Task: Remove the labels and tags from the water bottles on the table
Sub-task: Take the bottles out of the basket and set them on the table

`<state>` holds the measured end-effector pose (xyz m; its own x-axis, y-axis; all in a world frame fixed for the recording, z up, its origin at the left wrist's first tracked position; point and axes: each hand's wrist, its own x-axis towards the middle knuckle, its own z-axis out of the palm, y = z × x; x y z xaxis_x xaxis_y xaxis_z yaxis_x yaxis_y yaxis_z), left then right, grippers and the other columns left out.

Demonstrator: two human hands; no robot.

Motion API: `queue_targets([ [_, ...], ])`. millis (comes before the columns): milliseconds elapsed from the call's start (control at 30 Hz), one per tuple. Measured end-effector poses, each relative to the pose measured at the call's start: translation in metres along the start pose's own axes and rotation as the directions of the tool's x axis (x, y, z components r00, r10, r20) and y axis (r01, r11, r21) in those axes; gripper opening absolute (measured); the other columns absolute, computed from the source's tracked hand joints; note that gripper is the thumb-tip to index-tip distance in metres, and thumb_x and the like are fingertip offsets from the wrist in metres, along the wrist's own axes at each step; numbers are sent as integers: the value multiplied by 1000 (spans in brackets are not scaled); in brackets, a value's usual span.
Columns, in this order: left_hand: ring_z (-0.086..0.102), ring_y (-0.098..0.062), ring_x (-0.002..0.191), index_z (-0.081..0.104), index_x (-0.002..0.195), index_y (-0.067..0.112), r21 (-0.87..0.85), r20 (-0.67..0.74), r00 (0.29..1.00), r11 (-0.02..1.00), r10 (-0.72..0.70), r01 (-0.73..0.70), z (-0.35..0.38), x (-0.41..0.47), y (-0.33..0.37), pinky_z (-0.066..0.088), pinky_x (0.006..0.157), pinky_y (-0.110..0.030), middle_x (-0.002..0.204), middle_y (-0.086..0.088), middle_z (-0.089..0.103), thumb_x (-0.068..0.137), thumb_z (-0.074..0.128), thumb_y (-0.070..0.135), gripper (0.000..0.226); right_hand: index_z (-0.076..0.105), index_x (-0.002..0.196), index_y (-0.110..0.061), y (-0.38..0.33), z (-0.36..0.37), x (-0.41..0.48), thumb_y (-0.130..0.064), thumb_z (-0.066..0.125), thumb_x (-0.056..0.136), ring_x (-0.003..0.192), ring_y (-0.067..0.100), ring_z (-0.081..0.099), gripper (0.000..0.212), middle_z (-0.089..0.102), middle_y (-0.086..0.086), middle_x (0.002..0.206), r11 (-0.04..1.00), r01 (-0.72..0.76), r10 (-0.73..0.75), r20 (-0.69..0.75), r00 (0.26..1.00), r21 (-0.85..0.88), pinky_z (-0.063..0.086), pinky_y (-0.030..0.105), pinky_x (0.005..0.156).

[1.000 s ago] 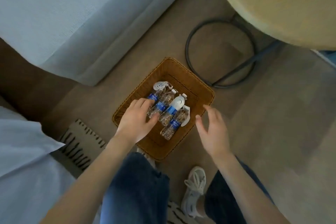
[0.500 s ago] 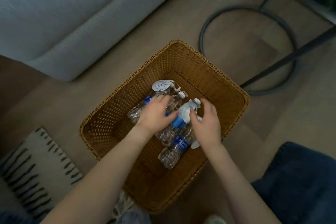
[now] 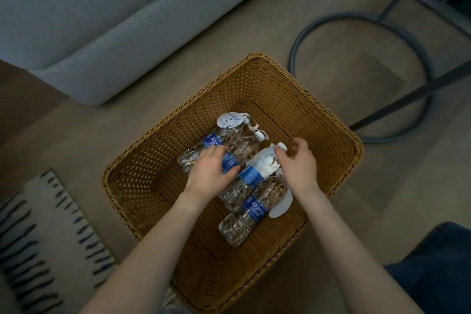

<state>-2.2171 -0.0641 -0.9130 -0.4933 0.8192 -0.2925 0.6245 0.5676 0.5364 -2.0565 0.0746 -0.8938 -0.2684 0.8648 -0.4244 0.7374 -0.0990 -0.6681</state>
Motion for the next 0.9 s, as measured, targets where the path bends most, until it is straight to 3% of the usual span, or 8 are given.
queue_targets([
  [167,46,-26,125,46,141,14,121,10,1000,992,27,-28,14,7,-4,39,104,-38,131,-6,54,91,62,50,64,31,149,-2,-5,12,25,-46,76,85,127,33,53,90,54,14,141,986,-165,163,62,985,30,44,31,91],
  [367,46,-28,124,43,140,11,163,6,1000,987,-5,4,35,14,-8,41,102,-39,133,-8,54,94,57,49,62,23,149,5,5,22,39,-45,84,78,134,34,48,106,46,17,148,963,-263,270,139,953,-67,42,31,93],
  [467,50,-26,117,49,130,10,146,-41,999,989,-8,14,43,14,-12,43,97,-36,125,-8,57,93,60,46,53,20,149,8,11,27,39,-47,85,75,136,35,46,113,44,19,148,955,-265,281,129,951,-132,45,38,103],
  [567,50,-25,115,50,125,9,147,-51,999,989,-12,19,46,16,-15,44,98,-36,122,-9,57,92,62,45,50,27,146,7,17,33,36,-54,84,73,129,35,53,110,51,18,142,938,-313,334,138,933,-150,49,40,97],
  [700,50,-26,118,49,128,8,186,-30,1000,983,-2,8,50,16,-20,44,100,-35,124,-10,57,91,62,46,54,59,131,-11,22,42,33,-60,77,74,116,30,61,77,64,9,129,928,-339,366,202,908,-155,52,39,97],
  [900,58,-27,114,42,139,7,198,1,999,979,-44,43,49,14,-19,50,91,-38,126,-11,60,93,61,47,64,50,143,-14,25,48,36,-76,71,68,133,33,48,99,57,10,141,895,-391,434,220,874,-215,46,39,103],
])
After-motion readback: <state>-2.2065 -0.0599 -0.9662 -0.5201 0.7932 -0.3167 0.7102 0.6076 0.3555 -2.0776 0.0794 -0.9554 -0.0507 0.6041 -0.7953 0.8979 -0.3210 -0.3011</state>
